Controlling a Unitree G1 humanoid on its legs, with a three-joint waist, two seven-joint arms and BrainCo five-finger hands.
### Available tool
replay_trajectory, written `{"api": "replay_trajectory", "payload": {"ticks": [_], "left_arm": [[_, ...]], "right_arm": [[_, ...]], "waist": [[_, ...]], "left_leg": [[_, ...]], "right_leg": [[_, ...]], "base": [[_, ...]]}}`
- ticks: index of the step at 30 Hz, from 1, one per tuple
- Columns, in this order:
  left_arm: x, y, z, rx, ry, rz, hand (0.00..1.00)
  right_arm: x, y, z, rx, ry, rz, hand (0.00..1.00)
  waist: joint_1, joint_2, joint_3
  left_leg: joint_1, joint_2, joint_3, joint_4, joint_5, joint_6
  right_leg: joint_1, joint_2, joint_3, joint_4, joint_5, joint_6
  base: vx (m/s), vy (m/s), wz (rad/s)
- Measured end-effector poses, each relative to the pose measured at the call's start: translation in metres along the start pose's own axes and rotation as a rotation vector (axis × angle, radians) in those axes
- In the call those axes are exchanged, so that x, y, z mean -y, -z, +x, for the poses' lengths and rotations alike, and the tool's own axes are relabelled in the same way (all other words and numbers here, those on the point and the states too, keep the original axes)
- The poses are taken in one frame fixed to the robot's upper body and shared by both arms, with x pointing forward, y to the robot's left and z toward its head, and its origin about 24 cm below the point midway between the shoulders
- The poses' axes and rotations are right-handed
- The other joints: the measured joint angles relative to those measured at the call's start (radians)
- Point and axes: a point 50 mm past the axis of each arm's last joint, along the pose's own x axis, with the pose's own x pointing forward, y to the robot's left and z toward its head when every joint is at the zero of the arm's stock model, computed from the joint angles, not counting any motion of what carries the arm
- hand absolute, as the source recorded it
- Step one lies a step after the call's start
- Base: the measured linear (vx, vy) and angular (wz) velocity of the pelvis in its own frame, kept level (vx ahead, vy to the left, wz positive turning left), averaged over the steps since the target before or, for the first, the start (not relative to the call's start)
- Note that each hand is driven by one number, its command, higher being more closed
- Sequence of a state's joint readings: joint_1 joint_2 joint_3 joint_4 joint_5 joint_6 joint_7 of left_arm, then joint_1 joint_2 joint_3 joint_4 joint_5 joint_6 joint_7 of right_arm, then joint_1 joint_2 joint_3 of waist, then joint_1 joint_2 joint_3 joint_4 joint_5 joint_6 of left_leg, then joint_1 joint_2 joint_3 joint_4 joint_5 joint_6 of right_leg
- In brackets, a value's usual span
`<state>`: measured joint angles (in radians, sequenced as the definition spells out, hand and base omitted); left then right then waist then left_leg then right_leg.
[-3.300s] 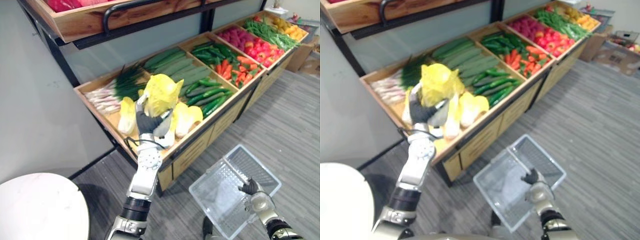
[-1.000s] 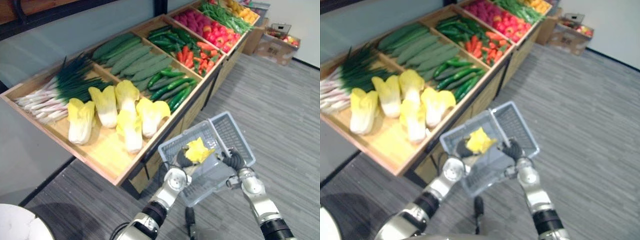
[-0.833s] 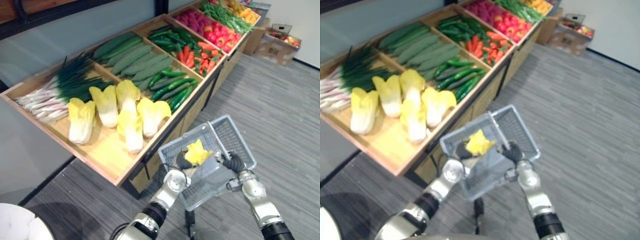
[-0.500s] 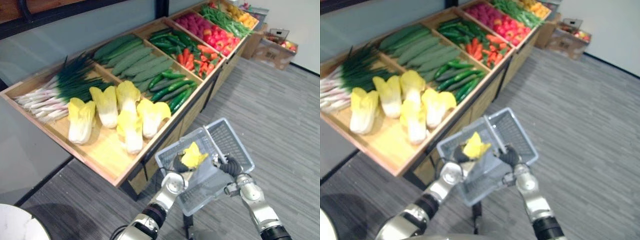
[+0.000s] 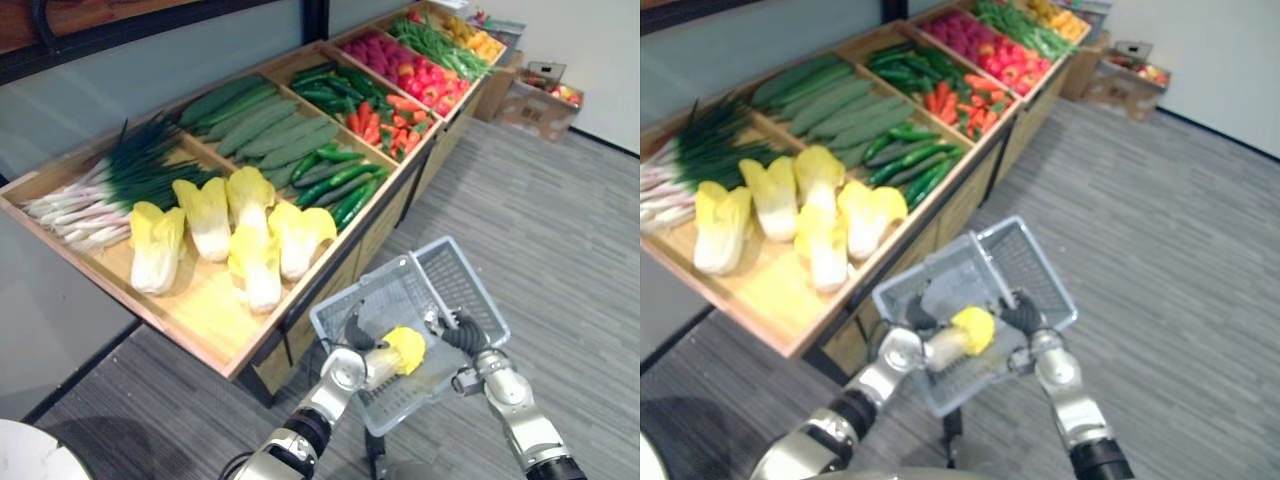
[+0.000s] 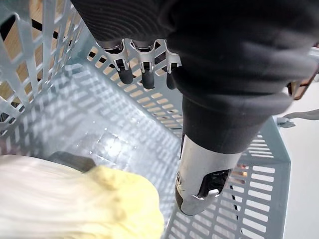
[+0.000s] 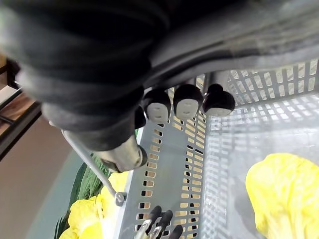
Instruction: Pick vegetable in the basket
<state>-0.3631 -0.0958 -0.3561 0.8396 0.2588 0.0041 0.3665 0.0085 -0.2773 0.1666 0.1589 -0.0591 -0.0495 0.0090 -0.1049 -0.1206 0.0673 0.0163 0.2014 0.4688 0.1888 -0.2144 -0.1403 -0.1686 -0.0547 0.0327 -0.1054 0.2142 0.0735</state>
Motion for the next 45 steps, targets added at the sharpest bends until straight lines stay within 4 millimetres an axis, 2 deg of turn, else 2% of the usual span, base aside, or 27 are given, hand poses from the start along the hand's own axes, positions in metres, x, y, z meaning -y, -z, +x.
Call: {"api": "replay_trajectory", "payload": {"ticks": [4,6,7,9,13,16,18,22,27,28,30,31,32,33,34,36,37,39,40,42,45], "left_arm": [[-0.001,-0.005,0.001,0.019,-0.005,-0.006,0.0],[-0.007,-0.018,0.002,0.077,-0.024,-0.025,0.0],[-0.014,-0.034,0.001,0.153,-0.038,-0.05,0.0],[-0.023,-0.051,-0.003,0.24,-0.062,-0.08,0.0],[-0.054,-0.086,-0.031,0.489,-0.143,-0.174,0.0],[-0.078,-0.089,-0.051,0.588,-0.211,-0.205,0.0],[-0.094,-0.081,-0.068,0.629,-0.273,-0.217,0.0],[-0.113,-0.064,-0.085,0.625,-0.36,-0.201,0.0],[-0.139,-0.022,-0.102,0.487,-0.513,-0.168,0.0],[-0.147,-0.005,-0.106,0.419,-0.566,-0.158,0.0],[-0.155,0.014,-0.106,0.337,-0.626,-0.138,0.0],[-0.163,0.037,-0.107,0.232,-0.701,-0.126,0.0],[-0.166,0.048,-0.108,0.182,-0.735,-0.13,0.0],[-0.169,0.072,-0.111,0.075,-0.787,-0.138,0.0],[-0.17,0.084,-0.112,0.015,-0.809,-0.14,0.0],[-0.172,0.132,-0.127,-0.225,-0.881,-0.15,0.0],[-0.173,0.142,-0.131,-0.28,-0.901,-0.155,0.0],[-0.169,0.179,-0.148,-0.482,-0.949,-0.177,0.0],[-0.161,0.201,-0.162,-0.613,-0.954,-0.193,0.0],[-0.142,0.228,-0.182,-0.805,-0.92,-0.218,0.0],[-0.12,0.248,-0.2,-0.961,-0.839,-0.233,0.0]], "right_arm": [[0.0,0.003,-0.002,-0.011,0.003,0.001,1.0],[0.0,0.005,-0.003,-0.019,0.002,0.001,1.0],[0.001,0.007,-0.003,-0.027,0.009,-0.003,1.0],[0.007,0.011,-0.005,-0.043,0.035,-0.003,1.0],[0.025,0.043,-0.016,-0.179,0.116,-0.025,1.0],[0.028,0.062,-0.023,-0.266,0.129,-0.054,1.0],[0.026,0.079,-0.033,-0.346,0.125,-0.071,1.0],[0.029,0.1,-0.045,-0.445,0.164,-0.048,1.0],[0.036,0.122,-0.061,-0.554,0.247,-0.037,1.0],[0.036,0.129,-0.067,-0.586,0.272,-0.022,1.0],[0.036,0.135,-0.072,-0.622,0.287,-0.015,1.0],[0.034,0.141,-0.077,-0.654,0.299,-0.005,1.0],[0.033,0.143,-0.079,-0.666,0.302,-0.012,1.0],[0.032,0.146,-0.082,-0.686,0.316,-0.011,1.0],[0.032,0.148,-0.084,-0.695,0.327,-0.006,1.0],[0.027,0.153,-0.089,-0.725,0.346,0.025,1.0],[0.025,0.154,-0.09,-0.731,0.348,0.032,1.0],[0.019,0.158,-0.092,-0.757,0.368,0.059,1.0],[0.016,0.16,-0.094,-0.773,0.367,0.066,1.0],[0.012,0.163,-0.096,-0.784,0.369,0.078,1.0],[0.008,0.165,-0.097,-0.796,0.366,0.095,1.0]], "waist": [[0.001,0.012,-0.009],[0.005,0.014,-0.011],[0.005,0.02,-0.014],[0.007,0.025,-0.017],[0.033,0.052,-0.033],[0.055,0.069,-0.044],[0.065,0.073,-0.045],[0.082,0.073,-0.046],[0.089,0.069,-0.047],[0.097,0.068,-0.048],[0.1,0.066,-0.051],[0.107,0.064,-0.052],[0.107,0.063,-0.053],[0.106,0.063,-0.053],[0.107,0.062,-0.054],[0.107,0.055,-0.062],[0.107,0.052,-0.064],[0.107,0.047,-0.067],[0.11,0.046,-0.067],[0.112,0.046,-0.069],[0.111,0.046,-0.069]], "left_leg": [[-0.014,0.003,-0.015,0.011,-0.005,0.001],[-0.018,0.003,-0.018,0.015,-0.005,0.001],[-0.029,0.004,-0.029,0.025,-0.008,0.004],[-0.033,0.002,-0.038,0.026,-0.008,0.005],[-0.032,0.001,-0.068,0.026,-0.007,0.006],[-0.032,-0.002,-0.072,0.024,-0.006,0.007],[-0.035,-0.006,-0.092,0.022,-0.004,0.01],[-0.042,-0.018,-0.12,0.022,0.001,0.017],[-0.048,-0.039,-0.157,0.003,0.018,0.028],[-0.048,-0.045,-0.167,-0.006,0.026,0.031],[-0.047,-0.052,-0.181,-0.022,0.038,0.033],[-0.045,-0.057,-0.19,-0.036,0.048,0.034],[-0.043,-0.061,-0.197,-0.044,0.054,0.034],[-0.039,-0.066,-0.209,-0.058,0.063,0.036],[-0.033,-0.069,-0.211,-0.068,0.069,0.036],[-0.027,-0.075,-0.224,-0.097,0.086,0.036],[-0.026,-0.077,-0.228,-0.103,0.09,0.035],[-0.014,-0.08,-0.235,-0.128,0.109,0.035],[0.004,-0.082,-0.234,-0.149,0.116,0.035],[0.008,-0.084,-0.234,-0.155,0.118,0.034],[0.018,-0.086,-0.231,-0.169,0.124,0.034]], "right_leg": [[0.0,-0.002,-0.01,0.0,0.0,0.0],[0.0,-0.005,-0.014,0.0,0.0,0.0],[0.0,-0.007,-0.023,0.0,0.0,0.0],[0.001,-0.01,-0.029,0.0,0.0,0.0],[0.02,-0.016,-0.056,0.0,-0.007,0.009],[0.022,-0.02,-0.063,0.0,-0.007,0.01],[0.031,-0.025,-0.082,0.0,-0.011,0.013],[0.043,-0.041,-0.109,0.0,-0.021,0.018],[0.053,-0.062,-0.149,0.0,-0.024,0.02],[0.056,-0.067,-0.16,0.0,-0.024,0.02],[0.059,-0.074,-0.177,0.0,-0.026,0.022],[0.061,-0.078,-0.189,0.0,-0.026,0.022],[0.063,-0.081,-0.194,0.0,-0.027,0.022],[0.069,-0.085,-0.207,-0.001,-0.031,0.02],[0.072,-0.087,-0.211,-0.001,-0.033,0.023],[0.076,-0.091,-0.226,-0.001,-0.038,0.022],[0.076,-0.092,-0.231,-0.001,-0.039,0.022],[0.083,-0.094,-0.246,-0.005,-0.041,0.022],[0.091,-0.094,-0.247,-0.006,-0.045,0.022],[0.093,-0.095,-0.248,-0.006,-0.047,0.023],[0.093,-0.096,-0.247,-0.006,-0.047,0.023]], "base": [[0.0,-0.001,0.09],[-0.01,-0.004,0.08],[-0.02,-0.002,0.16],[-0.01,0.003,0.15],[0.0,-0.001,0.19],[0.0,0.002,0.1],[-0.01,-0.01,0.23],[-0.03,0.007,0.24],[-0.02,0.018,0.26],[-0.01,0.007,0.24],[-0.01,0.001,0.28],[-0.01,-0.003,0.22],[-0.01,-0.009,0.3],[-0.01,-0.008,0.23],[-0.02,-0.007,0.25],[-0.02,-0.007,0.19],[-0.01,-0.015,0.21],[-0.01,-0.014,0.18],[0.0,-0.008,0.07],[0.0,0.0,0.0],[0.0,0.0,0.0]]}}
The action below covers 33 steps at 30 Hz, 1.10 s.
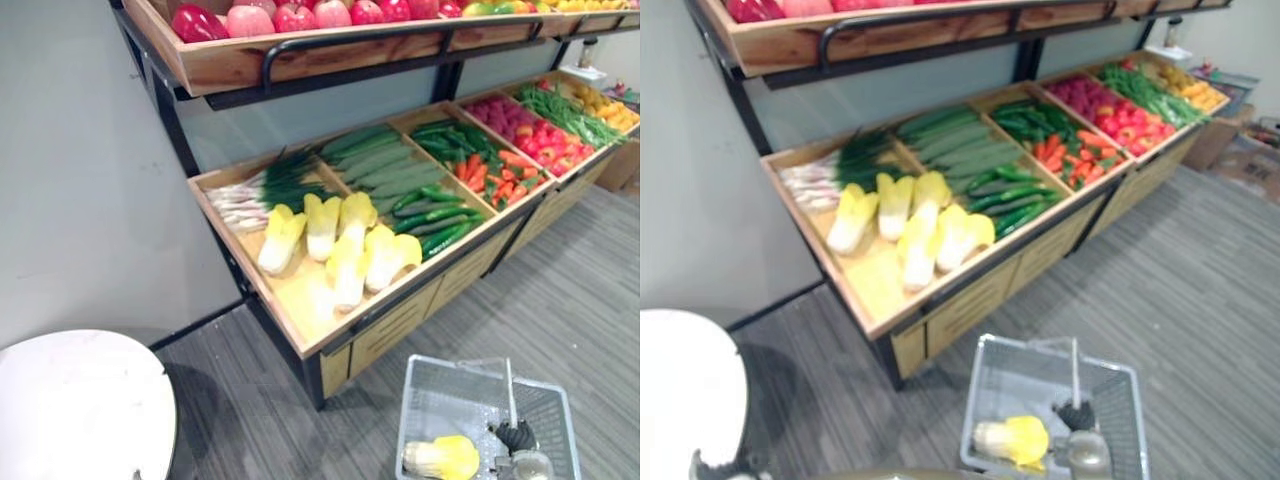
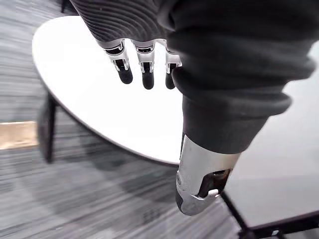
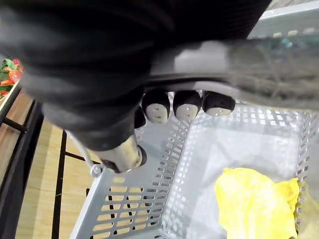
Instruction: Pick vegetable in the basket
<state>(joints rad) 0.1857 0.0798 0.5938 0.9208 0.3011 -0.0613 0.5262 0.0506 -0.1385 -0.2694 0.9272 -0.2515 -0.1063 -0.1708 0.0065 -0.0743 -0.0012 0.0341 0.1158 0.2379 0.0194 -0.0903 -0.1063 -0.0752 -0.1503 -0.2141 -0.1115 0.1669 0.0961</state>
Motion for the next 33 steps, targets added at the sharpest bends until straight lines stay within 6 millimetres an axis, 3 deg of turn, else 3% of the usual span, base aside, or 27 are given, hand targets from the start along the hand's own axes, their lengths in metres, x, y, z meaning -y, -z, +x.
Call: {"api": "replay_trajectory", "payload": {"ticks": [3,7,14,16,18,19,21,22,23,24,25,27,28,31,33], "left_arm": [[0.004,0.015,-0.003,-0.058,0.064,0.036,0.0],[0.021,0.027,-0.011,-0.093,0.281,0.115,0.0],[0.037,0.025,-0.02,-0.036,0.421,0.215,0.0],[0.04,0.022,-0.021,-0.017,0.446,0.238,0.0],[0.045,0.016,-0.022,0.023,0.483,0.266,0.0],[0.047,0.013,-0.022,0.039,0.493,0.274,0.0],[0.048,0.004,-0.019,0.082,0.504,0.297,0.0],[0.047,-0.002,-0.016,0.112,0.503,0.309,0.0],[0.045,-0.008,-0.013,0.132,0.495,0.317,0.0],[0.042,-0.015,-0.008,0.152,0.483,0.317,0.0],[0.04,-0.013,-0.007,0.148,0.479,0.321,0.0],[0.036,-0.024,-0.001,0.188,0.462,0.344,0.0],[0.03,-0.025,0.002,0.199,0.455,0.356,0.0],[0.022,-0.021,0.005,0.193,0.46,0.375,0.0],[0.025,-0.023,0.005,0.193,0.471,0.365,0.0]], "right_arm": [[-0.002,0.002,0.001,-0.015,-0.004,0.021,1.0],[-0.002,0.001,0.001,-0.014,-0.01,0.019,1.0],[-0.004,-0.001,0.001,-0.007,-0.022,0.011,1.0],[-0.005,-0.001,0.002,-0.008,-0.024,0.012,1.0],[-0.004,-0.004,0.003,0.0,-0.023,0.014,1.0],[-0.004,-0.006,0.003,0.005,-0.021,0.016,1.0],[-0.002,-0.006,0.003,0.012,-0.013,0.026,1.0],[-0.001,-0.01,0.002,0.031,-0.009,0.03,1.0],[-0.001,-0.017,0.003,0.062,-0.011,0.034,1.0],[-0.003,-0.024,0.003,0.09,-0.016,0.04,1.0],[-0.004,-0.027,0.003,0.103,-0.02,0.042,1.0],[-0.003,-0.032,0.002,0.131,-0.017,0.044,1.0],[-0.001,-0.03,0.0,0.129,-0.01,0.047,1.0],[-0.004,-0.035,-0.001,0.157,-0.036,0.03,1.0],[-0.008,-0.034,-0.002,0.157,-0.053,0.016,1.0]], "waist": [[-0.001,0.001,0.002],[-0.002,0.004,0.005],[-0.002,0.009,0.015],[-0.002,0.002,0.022],[-0.002,0.004,0.042],[-0.002,0.018,0.051],[-0.003,0.011,0.075],[-0.003,0.022,0.069],[-0.003,0.01,0.078],[-0.002,0.028,0.078],[0.0,0.037,0.09],[-0.015,0.034,0.121],[-0.015,0.028,0.128],[-0.014,0.001,0.138],[-0.013,-0.018,0.131]], "left_leg": [[0.021,0.001,0.005,-0.019,0.004,-0.007],[0.029,0.007,0.025,-0.019,0.0,-0.012],[0.059,0.012,0.047,-0.036,-0.005,-0.019],[0.051,0.019,0.051,0.008,-0.032,-0.02],[-0.018,0.058,0.053,0.19,-0.126,-0.012],[-0.026,0.07,0.054,0.228,-0.15,-0.011],[-0.061,0.086,0.061,0.301,-0.193,-0.004],[-0.087,0.091,0.09,0.324,-0.206,0.008],[-0.105,0.1,0.135,0.328,-0.211,0.02],[-0.108,0.119,0.192,0.325,-0.202,0.038],[-0.112,0.131,0.223,0.317,-0.192,0.054],[-0.093,0.143,0.269,0.284,-0.166,0.071],[-0.053,0.151,0.313,0.259,-0.148,0.071],[0.006,0.15,0.411,0.251,-0.144,0.069],[0.045,0.125,0.471,0.202,-0.111,0.061]], "right_leg": [[0.011,0.003,0.003,0.0,-0.004,-0.002],[0.011,0.011,0.013,0.0,-0.016,-0.008],[0.02,0.02,0.032,0.002,-0.02,-0.005],[0.028,0.021,0.036,0.006,-0.023,-0.001],[0.027,0.034,0.051,0.018,-0.023,0.0],[0.027,0.039,0.057,0.032,-0.022,-0.001],[0.005,0.043,0.071,0.071,-0.024,0.013],[-0.046,0.042,0.1,0.103,0.003,0.051],[-0.101,0.049,0.127,0.112,0.065,0.103],[-0.13,0.073,0.143,0.051,0.2,0.088],[-0.136,0.08,0.13,0.045,0.221,0.054],[-0.16,0.055,-0.012,0.246,0.059,-0.008],[-0.137,0.015,-0.138,0.405,-0.052,-0.059],[-0.101,-0.03,-0.241,0.466,-0.118,-0.104],[-0.091,-0.015,-0.255,0.394,-0.108,-0.093]], "base": [[0.0,-0.012,-0.05],[-0.01,-0.021,-0.09],[0.01,-0.009,-0.09],[0.03,0.003,-0.08],[0.02,0.02,-0.23],[0.01,0.05,-0.24],[-0.07,0.105,-0.28],[-0.18,0.17,-0.73],[-0.22,0.164,-1.25],[-0.2,0.113,-1.26],[-0.19,0.071,-1.09],[-0.12,0.075,-0.75],[-0.05,0.092,-0.78],[-0.08,0.023,-0.98],[-0.08,-0.019,-0.94]]}}
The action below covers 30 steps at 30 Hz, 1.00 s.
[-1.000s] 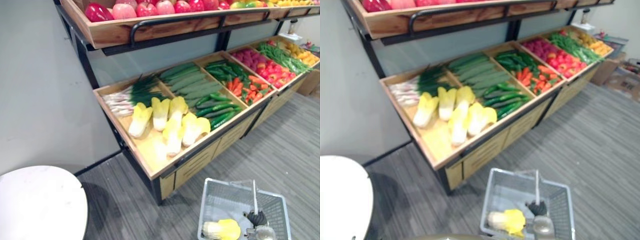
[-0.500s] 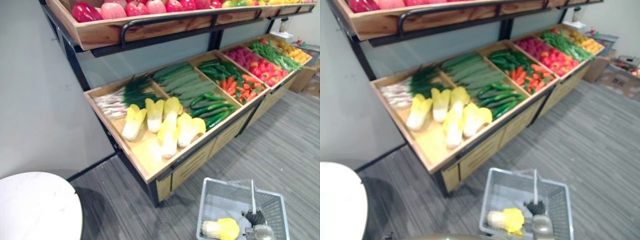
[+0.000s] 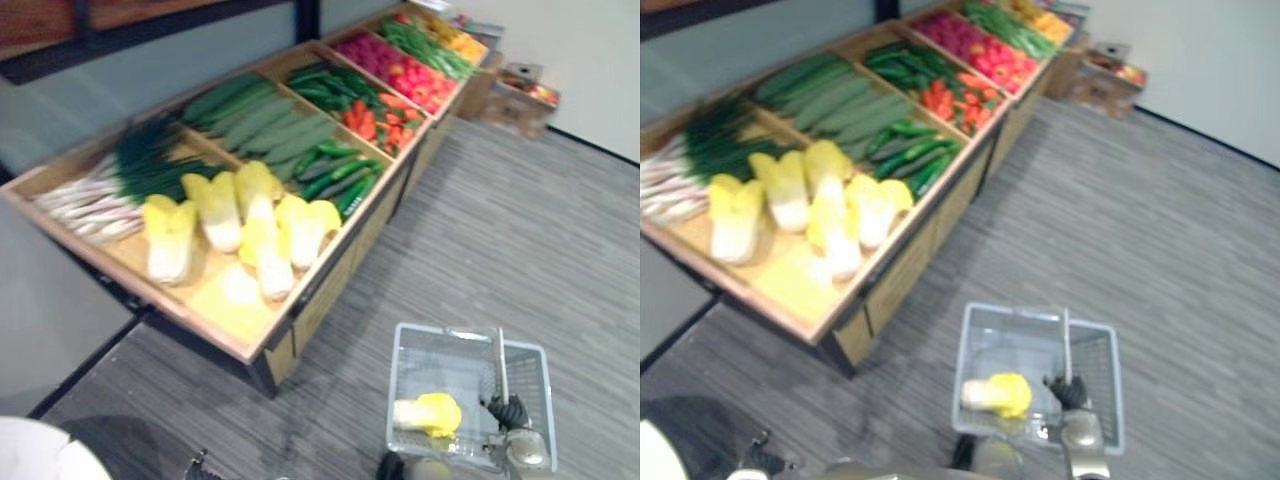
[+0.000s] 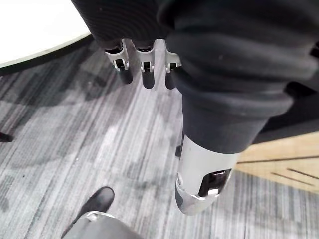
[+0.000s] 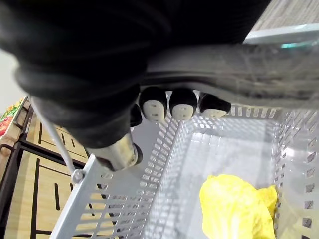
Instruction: Pick vegetable in the basket
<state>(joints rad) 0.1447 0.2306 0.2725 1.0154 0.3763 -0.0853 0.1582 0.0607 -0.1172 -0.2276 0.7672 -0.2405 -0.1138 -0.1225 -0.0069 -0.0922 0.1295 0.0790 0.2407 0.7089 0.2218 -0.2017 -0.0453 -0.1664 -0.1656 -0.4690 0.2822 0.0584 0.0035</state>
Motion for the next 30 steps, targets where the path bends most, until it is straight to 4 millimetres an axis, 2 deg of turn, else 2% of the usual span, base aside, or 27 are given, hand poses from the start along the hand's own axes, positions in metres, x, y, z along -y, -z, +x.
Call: {"api": "replay_trajectory", "payload": {"ticks": [1,2,3,4,5,7,8,10,12,13,14,15,16,17,18,19,20,22,23,24,25,26,27,28,29,30], "left_arm": [[0.004,-0.002,0.0,0.005,0.015,-0.006,0.0],[0.009,-0.008,0.0,0.021,0.025,-0.017,0.0],[0.011,-0.016,0.002,0.045,0.031,-0.013,0.0],[0.012,-0.017,0.001,0.049,0.034,-0.006,0.0],[0.011,-0.016,0.001,0.05,0.034,0.006,0.0],[0.021,-0.021,0.0,0.062,0.06,0.0,0.0],[0.027,-0.023,-0.001,0.067,0.074,-0.004,0.0],[0.032,-0.025,-0.002,0.074,0.087,0.009,0.0],[0.036,-0.028,-0.003,0.091,0.099,0.052,0.0],[0.036,-0.03,-0.002,0.096,0.1,0.056,0.0],[0.037,-0.03,-0.003,0.102,0.102,0.085,0.0],[0.04,-0.028,-0.004,0.102,0.11,0.103,0.0],[0.045,-0.029,-0.006,0.11,0.112,0.093,0.0],[0.049,-0.035,-0.007,0.137,0.115,0.089,0.0],[0.052,-0.036,-0.008,0.143,0.121,0.089,0.0],[0.055,-0.038,-0.009,0.158,0.123,0.079,0.0],[0.057,-0.04,-0.01,0.167,0.125,0.064,0.0],[0.058,-0.044,-0.01,0.184,0.124,0.057,0.0],[0.059,-0.046,-0.011,0.2,0.13,0.064,0.0],[0.059,-0.047,-0.011,0.205,0.131,0.063,0.0],[0.059,-0.048,-0.01,0.208,0.13,0.062,0.0],[0.059,-0.05,-0.01,0.21,0.128,0.063,0.0],[0.059,-0.048,-0.01,0.202,0.128,0.065,0.0],[0.058,-0.041,-0.01,0.173,0.127,0.074,0.0],[0.058,-0.039,-0.01,0.162,0.128,0.076,0.0],[0.055,-0.032,-0.01,0.136,0.118,0.084,0.0]], "right_arm": [[-0.002,-0.002,0.0,0.008,-0.011,-0.009,1.0],[-0.003,-0.003,0.0,0.013,-0.014,-0.02,1.0],[-0.003,-0.003,0.0,0.008,-0.014,-0.032,1.0],[-0.004,-0.001,0.0,0.002,-0.018,-0.034,1.0],[-0.007,-0.001,-0.001,-0.001,-0.033,-0.053,1.0],[-0.005,-0.007,0.002,0.019,-0.029,-0.065,1.0],[-0.006,-0.007,0.001,0.022,-0.033,-0.072,1.0],[-0.009,-0.001,-0.002,0.01,-0.05,-0.087,1.0],[-0.008,0.006,-0.008,0.004,-0.048,-0.091,1.0],[-0.008,0.005,-0.009,0.01,-0.048,-0.091,1.0],[-0.007,0.003,-0.009,0.027,-0.048,-0.098,1.0],[-0.005,0.001,-0.009,0.037,-0.046,-0.107,1.0],[0.001,-0.002,-0.007,0.053,-0.04,-0.131,1.0],[0.008,-0.003,-0.006,0.057,-0.03,-0.152,1.0],[0.01,-0.004,-0.005,0.061,-0.027,-0.158,1.0],[0.012,-0.004,-0.004,0.063,-0.023,-0.168,1.0],[0.015,-0.003,-0.005,0.059,-0.02,-0.175,1.0],[0.015,-0.002,-0.005,0.057,-0.019,-0.176,1.0],[0.017,-0.001,-0.005,0.055,-0.016,-0.18,1.0],[0.018,-0.002,-0.005,0.056,-0.015,-0.182,1.0],[0.019,-0.002,-0.005,0.058,-0.012,-0.182,1.0],[0.023,-0.003,-0.004,0.062,-0.003,-0.189,1.0],[0.024,-0.004,-0.004,0.065,-0.001,-0.192,1.0],[0.022,-0.006,-0.004,0.076,-0.005,-0.195,1.0],[0.02,-0.009,-0.004,0.086,-0.01,-0.197,1.0],[0.016,-0.015,-0.003,0.113,-0.019,-0.198,1.0]], "waist": [[0.005,0.017,-0.004],[0.001,0.018,0.0],[-0.002,0.014,0.002],[-0.001,0.014,0.001],[0.006,-0.009,-0.011],[0.005,0.022,0.007],[0.0,0.03,0.009],[-0.014,0.037,0.013],[-0.021,0.046,0.017],[-0.019,0.046,0.02],[-0.016,0.054,0.031],[-0.016,0.064,0.039],[-0.013,0.071,0.055],[-0.008,0.076,0.06],[-0.006,0.081,0.061],[0.001,0.087,0.06],[0.013,0.093,0.059],[0.015,0.103,0.06],[0.017,0.117,0.061],[0.018,0.122,0.064],[0.028,0.129,0.066],[0.047,0.146,0.07],[0.054,0.156,0.07],[0.067,0.166,0.065],[0.073,0.164,0.069],[0.08,0.156,0.074]], "left_leg": [[-0.001,-0.006,0.034,-0.049,0.023,-0.004],[-0.007,-0.004,0.059,-0.058,0.031,-0.014],[-0.007,-0.004,0.084,-0.061,0.044,-0.023],[-0.005,-0.003,0.098,-0.062,0.052,-0.031],[-0.005,-0.002,0.125,-0.06,0.071,-0.052],[-0.005,0.032,0.14,-0.062,0.102,-0.065],[0.001,0.047,0.157,-0.061,0.128,-0.074],[0.024,0.084,0.157,-0.043,0.153,-0.089],[0.026,0.162,0.152,0.063,0.155,-0.092],[0.016,0.19,0.151,0.116,0.154,-0.092],[-0.011,0.254,0.122,0.245,0.157,-0.087],[-0.032,0.282,0.076,0.311,0.165,-0.074],[-0.092,0.268,-0.085,0.392,0.122,-0.066],[-0.137,0.192,-0.247,0.403,0.071,-0.079],[-0.153,0.152,-0.302,0.402,0.049,-0.082],[-0.177,0.086,-0.367,0.386,0.024,-0.083],[-0.204,0.041,-0.398,0.359,0.019,-0.082],[-0.241,-0.004,-0.426,0.295,0.02,-0.08],[-0.265,-0.039,-0.45,0.183,0.03,-0.077],[-0.272,-0.051,-0.46,0.133,0.039,-0.074],[-0.28,-0.07,-0.481,0.05,0.065,-0.076],[-0.283,-0.085,-0.526,-0.074,0.131,-0.084],[-0.279,-0.085,-0.531,-0.084,0.168,-0.09],[-0.271,-0.096,-0.527,-0.078,0.183,-0.085],[-0.274,-0.1,-0.526,-0.061,0.175,-0.074],[-0.293,-0.112,-0.526,0.009,0.129,-0.025]], "right_leg": [[0.023,0.028,0.023,-0.111,0.015,0.024],[0.011,0.014,0.023,-0.061,-0.056,-0.013],[0.0,-0.031,0.013,0.038,-0.127,0.017],[0.011,-0.044,0.015,0.029,-0.132,0.031],[0.028,-0.027,0.061,-0.063,-0.136,0.071],[0.054,0.029,0.076,-0.149,-0.1,0.053],[0.06,0.058,0.095,-0.177,-0.087,0.034],[0.096,0.098,0.102,-0.21,-0.08,0.025],[0.14,0.148,0.12,-0.248,-0.079,0.019],[0.142,0.157,0.129,-0.251,-0.082,0.014],[0.161,0.18,0.154,-0.27,-0.093,-0.006],[0.175,0.191,0.168,-0.282,-0.092,-0.01],[0.194,0.194,0.201,-0.282,-0.089,-0.019],[0.193,0.18,0.232,-0.279,-0.098,-0.032],[0.194,0.173,0.247,-0.279,-0.098,-0.032],[0.194,0.16,0.281,-0.279,-0.098,-0.033],[0.192,0.151,0.305,-0.28,-0.099,-0.034],[0.192,0.142,0.313,-0.28,-0.099,-0.034],[0.192,0.139,0.318,-0.281,-0.1,-0.033],[0.192,0.139,0.322,-0.281,-0.1,-0.033],[0.191,0.137,0.334,-0.281,-0.104,-0.026],[0.193,0.138,0.346,-0.282,-0.113,-0.012],[0.196,0.139,0.352,-0.282,-0.117,-0.005],[0.207,0.135,0.356,-0.287,-0.116,0.003],[0.208,0.129,0.351,-0.281,-0.113,0.011],[0.219,0.108,0.353,-0.277,-0.129,0.038]], "base": [[-0.09,-0.058,-0.62],[-0.1,-0.096,-0.65],[-0.08,-0.13,-0.52],[-0.04,-0.17,-0.81],[-0.02,-0.212,-0.75],[-0.01,-0.25,-0.67],[-0.01,-0.299,-0.56],[0.01,-0.27,-0.33],[0.02,-0.248,-0.25],[0.01,-0.248,-0.45],[0.01,-0.206,-0.44],[0.02,-0.237,-0.6],[0.01,-0.152,-0.66],[0.0,-0.095,-0.7],[0.01,-0.002,-0.77],[0.05,0.053,-0.81],[0.07,0.066,-0.78],[0.07,0.091,-0.43],[0.09,0.139,-0.27],[0.13,0.209,-0.28],[0.13,0.212,-0.36],[0.13,0.215,-0.39],[0.17,0.201,-0.4],[0.17,0.143,-0.22],[0.3,0.202,-0.14],[0.26,0.171,-0.02]]}}
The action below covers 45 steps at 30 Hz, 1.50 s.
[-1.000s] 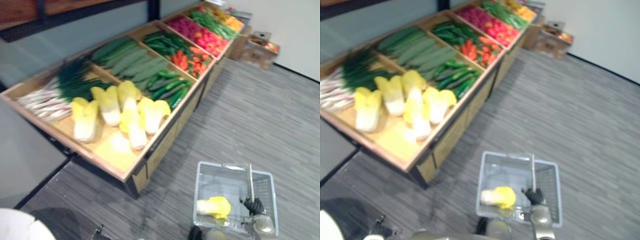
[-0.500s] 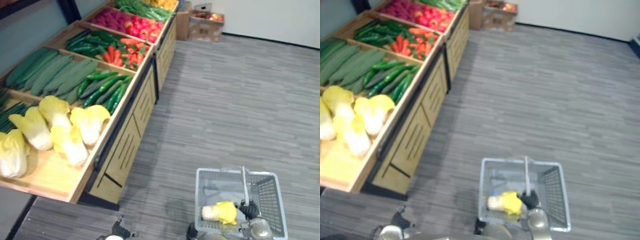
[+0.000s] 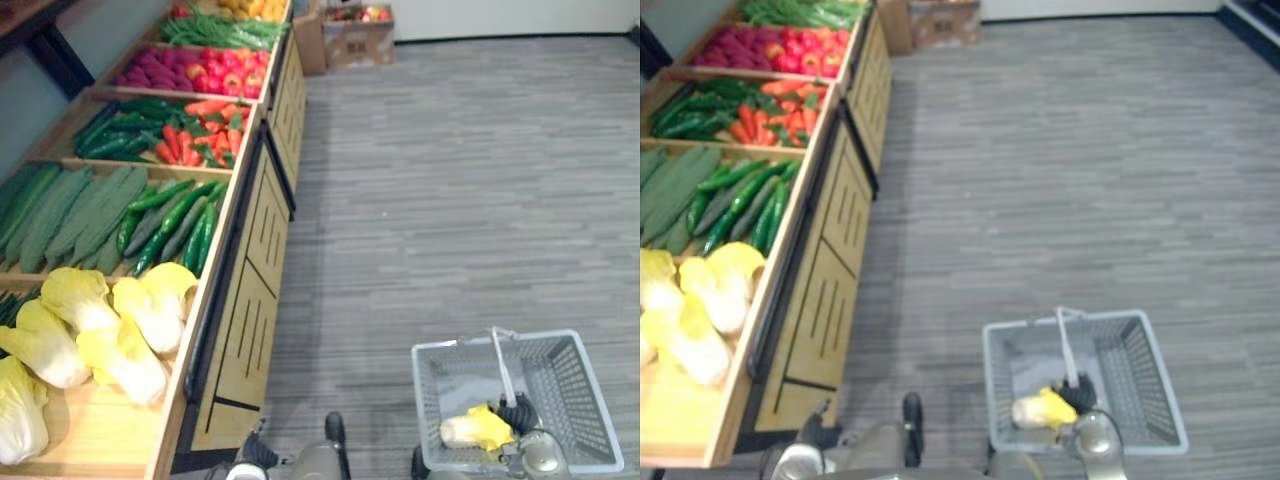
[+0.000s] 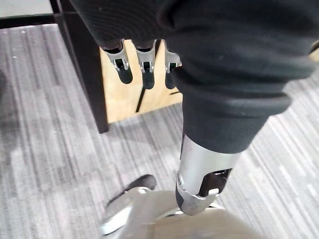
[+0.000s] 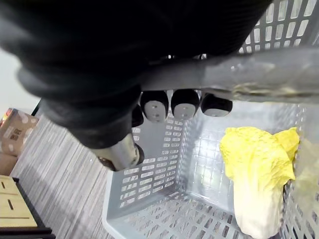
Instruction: Pick vegetable in the basket
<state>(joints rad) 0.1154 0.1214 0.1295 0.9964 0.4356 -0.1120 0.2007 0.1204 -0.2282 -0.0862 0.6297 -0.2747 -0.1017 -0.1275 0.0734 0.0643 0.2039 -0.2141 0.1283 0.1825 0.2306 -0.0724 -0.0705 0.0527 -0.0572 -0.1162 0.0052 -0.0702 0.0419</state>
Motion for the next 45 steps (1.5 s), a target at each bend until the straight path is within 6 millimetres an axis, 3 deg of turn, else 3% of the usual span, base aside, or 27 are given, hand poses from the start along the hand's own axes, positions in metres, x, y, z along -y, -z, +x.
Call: {"api": "replay_trajectory", "payload": {"ticks": [3,6,7,9,10,12,13,15,16,17,19,20,23,26,27,28,29,31,32,33,36,37,38,40,41,44,45], "left_arm": [[0.002,0.016,-0.006,-0.059,-0.007,-0.016,0.0],[-0.001,0.018,-0.006,-0.066,-0.023,-0.021,0.0],[-0.001,0.016,-0.005,-0.062,-0.026,-0.022,0.0],[-0.001,0.013,-0.004,-0.052,-0.031,-0.022,0.0],[-0.005,0.013,-0.003,-0.049,-0.039,-0.015,0.0],[-0.009,0.017,-0.004,-0.065,-0.044,-0.016,0.0],[-0.012,0.021,-0.004,-0.075,-0.044,-0.002,0.0],[-0.013,0.02,-0.004,-0.066,-0.043,0.013,0.0],[-0.016,0.017,-0.002,-0.057,-0.052,0.015,0.0],[-0.019,0.012,0.0,-0.043,-0.068,0.015,0.0],[-0.025,0.008,0.003,-0.039,-0.085,-0.011,0.0],[-0.026,0.008,0.003,-0.041,-0.09,-0.023,0.0],[-0.031,0.005,0.005,-0.04,-0.106,-0.044,0.0],[-0.03,0.008,0.005,-0.063,-0.105,-0.064,0.0],[-0.03,0.015,0.003,-0.086,-0.104,-0.069,0.0],[-0.022,0.014,0.003,-0.104,-0.084,-0.097,0.0],[-0.013,0.011,0.004,-0.105,-0.055,-0.105,0.0],[0.001,0.01,0.002,-0.111,-0.01,-0.117,0.0],[0.004,0.009,0.001,-0.106,0.001,-0.123,0.0],[0.005,0.009,0.001,-0.105,0.004,-0.124,0.0],[0.004,0.006,0.002,-0.097,-0.002,-0.134,0.0],[0.003,0.005,0.002,-0.092,-0.007,-0.146,0.0],[0.002,0.001,0.003,-0.076,-0.011,-0.148,0.0],[-0.003,-0.007,0.005,-0.032,-0.029,-0.157,0.0],[-0.005,-0.011,0.005,-0.011,-0.036,-0.16,0.0],[-0.007,-0.022,0.006,0.043,-0.047,-0.164,0.0],[-0.006,-0.026,0.007,0.06,-0.04,-0.156,0.0]], "right_arm": [[-0.007,-0.023,0.009,0.073,-0.031,-0.023,1.0],[-0.013,-0.041,0.016,0.13,-0.056,-0.047,1.0],[-0.014,-0.044,0.017,0.146,-0.063,-0.051,1.0],[-0.016,-0.046,0.017,0.146,-0.065,-0.046,1.0],[-0.021,-0.045,0.017,0.138,-0.076,-0.035,1.0],[-0.031,-0.037,0.013,0.103,-0.104,-0.023,1.0],[-0.042,-0.034,0.009,0.089,-0.13,-0.001,1.0],[-0.047,-0.037,0.009,0.092,-0.129,0.03,1.0],[-0.047,-0.037,0.009,0.095,-0.129,0.027,1.0],[-0.044,-0.038,0.009,0.096,-0.122,0.028,1.0],[-0.043,-0.045,0.013,0.117,-0.119,0.029,1.0],[-0.042,-0.048,0.014,0.126,-0.116,0.029,1.0],[-0.034,-0.052,0.018,0.129,-0.085,0.047,1.0],[-0.025,-0.04,0.016,0.088,-0.05,0.069,1.0],[-0.023,-0.038,0.016,0.079,-0.042,0.071,1.0],[-0.016,-0.035,0.018,0.061,-0.017,0.078,1.0],[-0.011,-0.042,0.022,0.073,0.002,0.089,1.0],[0.0,-0.036,0.02,0.056,0.039,0.104,1.0],[0.004,-0.033,0.019,0.055,0.05,0.085,1.0],[0.006,-0.034,0.019,0.058,0.05,0.069,1.0],[0.007,-0.032,0.018,0.062,0.047,0.045,1.0],[0.004,-0.028,0.016,0.053,0.032,0.031,1.0],[0.004,-0.026,0.015,0.045,0.029,0.028,1.0],[0.005,-0.021,0.014,0.026,0.031,0.025,1.0],[0.006,-0.013,0.011,0.003,0.032,0.018,1.0],[0.011,-0.006,0.009,-0.02,0.051,0.023,1.0],[0.015,-0.004,0.008,-0.026,0.068,0.025,1.0]], "waist": [[0.019,-0.012,0.0],[0.023,-0.037,-0.004],[0.025,-0.054,-0.013],[0.026,-0.056,-0.029],[0.024,-0.074,-0.029],[0.019,-0.112,-0.027],[0.015,-0.144,-0.027],[0.006,-0.152,-0.023],[0.005,-0.15,-0.022],[0.005,-0.151,-0.021],[-0.01,-0.139,-0.013],[-0.018,-0.134,-0.01],[-0.046,-0.113,0.003],[-0.047,-0.128,-0.002],[-0.046,-0.124,0.0],[-0.041,-0.08,0.009],[-0.044,-0.074,0.01],[-0.052,-0.078,0.01],[-0.053,-0.075,0.008],[-0.052,-0.073,0.007],[-0.053,-0.065,0.001],[-0.049,-0.061,0.002],[-0.043,-0.063,0.004],[-0.041,-0.06,0.006],[-0.04,-0.059,0.005],[-0.033,-0.059,0.005],[-0.029,-0.053,0.002]], "left_leg": [[-0.001,-0.006,0.033,0.107,-0.073,0.04],[0.006,-0.037,0.06,0.118,-0.075,0.046],[0.01,-0.056,0.063,0.098,-0.08,0.051],[0.033,-0.07,0.076,0.04,-0.107,0.072],[0.052,-0.076,0.089,0.027,-0.13,0.086],[0.09,-0.091,0.093,0.043,-0.156,0.092],[0.136,-0.109,0.086,0.045,-0.177,0.098],[0.208,-0.11,0.065,0.032,-0.206,0.107],[0.239,-0.109,0.052,0.018,-0.217,0.11],[0.279,-0.105,0.031,-0.004,-0.225,0.111],[0.349,-0.09,0.007,-0.057,-0.224,0.11],[0.361,-0.083,0.0,-0.065,-0.224,0.11],[0.395,-0.045,-0.037,-0.074,-0.225,0.103],[0.447,-0.016,-0.091,-0.075,-0.246,0.016],[0.459,-0.007,-0.109,-0.073,-0.252,-0.002],[0.467,0.034,-0.141,-0.062,-0.243,-0.036],[0.441,0.046,-0.171,-0.04,-0.165,-0.074],[0.446,0.041,-0.229,0.017,-0.027,-0.083],[0.442,0.045,-0.229,0.049,0.027,-0.081],[0.432,0.051,-0.23,0.075,0.058,-0.085],[0.305,0.082,-0.249,0.287,0.275,-0.101],[0.259,0.105,-0.234,0.376,0.437,-0.108],[0.205,0.137,-0.201,0.493,0.366,-0.131],[0.084,0.165,-0.101,0.698,0.074,-0.049],[0.032,0.162,-0.061,0.717,-0.008,-0.018],[-0.089,0.118,0.0,0.612,-0.092,-0.02],[-0.118,0.084,0.036,0.439,-0.081,-0.018]], "right_leg": [[0.038,-0.025,0.041,-0.03,-0.014,0.027],[0.027,-0.067,0.069,-0.015,-0.028,0.054],[-0.007,-0.086,0.077,0.033,-0.048,0.082],[-0.086,-0.086,0.098,0.168,-0.083,0.119],[-0.183,-0.104,0.109,0.388,-0.135,0.169],[-0.278,-0.129,0.113,0.638,-0.125,0.194],[-0.313,-0.157,0.111,0.778,-0.076,0.227],[-0.365,-0.165,0.109,0.949,0.062,0.207],[-0.388,-0.166,0.092,1.009,0.037,0.171],[-0.413,-0.171,0.045,1.035,-0.016,0.101],[-0.442,-0.166,-0.074,0.936,-0.098,0.03],[-0.45,-0.157,-0.098,0.88,-0.104,0.021],[-0.46,-0.098,-0.09,0.404,-0.061,0.037],[-0.442,-0.092,0.007,0.023,0.167,0.052],[-0.434,-0.091,0.015,0.014,0.255,0.05],[-0.421,-0.06,-0.001,0.048,0.317,0.037],[-0.461,-0.063,-0.009,0.165,0.261,0.015],[-0.459,-0.107,-0.026,0.348,0.125,0.012],[-0.442,-0.115,-0.041,0.382,0.09,0.004],[-0.429,-0.112,-0.053,0.389,0.077,-0.003],[-0.333,-0.095,-0.127,0.328,0.013,-0.01],[-0.256,-0.09,-0.149,0.263,0.003,-0.013],[-0.213,-0.08,-0.158,0.227,-0.002,-0.018],[-0.11,-0.084,-0.177,0.182,-0.03,-0.013],[-0.044,-0.093,-0.205,0.156,-0.043,-0.001],[0.038,-0.122,-0.252,0.133,-0.073,0.036],[0.06,-0.138,-0.268,0.127,-0.092,0.067]], "base": [[0.28,0.182,-0.26],[0.24,0.101,-0.31],[0.23,0.073,-0.25],[0.26,0.104,-0.21],[0.18,0.091,-0.14],[0.2,0.068,0.02],[0.27,0.041,0.19],[0.33,-0.004,0.24],[0.4,-0.018,0.34],[0.33,-0.022,0.43],[0.29,-0.055,0.42],[0.41,-0.12,0.5],[0.41,-0.174,0.61],[0.5,-0.312,0.6],[0.61,-0.355,0.45],[0.71,-0.38,0.41],[0.59,-0.295,0.41],[0.54,-0.235,0.74],[0.61,-0.26,0.7],[0.41,-0.182,0.33],[0.35,-0.192,0.38],[0.36,-0.161,0.3],[0.36,-0.155,0.27],[0.35,-0.1,0.37],[0.3,-0.045,0.52],[0.25,0.118,0.47],[0.28,0.267,0.28]]}}
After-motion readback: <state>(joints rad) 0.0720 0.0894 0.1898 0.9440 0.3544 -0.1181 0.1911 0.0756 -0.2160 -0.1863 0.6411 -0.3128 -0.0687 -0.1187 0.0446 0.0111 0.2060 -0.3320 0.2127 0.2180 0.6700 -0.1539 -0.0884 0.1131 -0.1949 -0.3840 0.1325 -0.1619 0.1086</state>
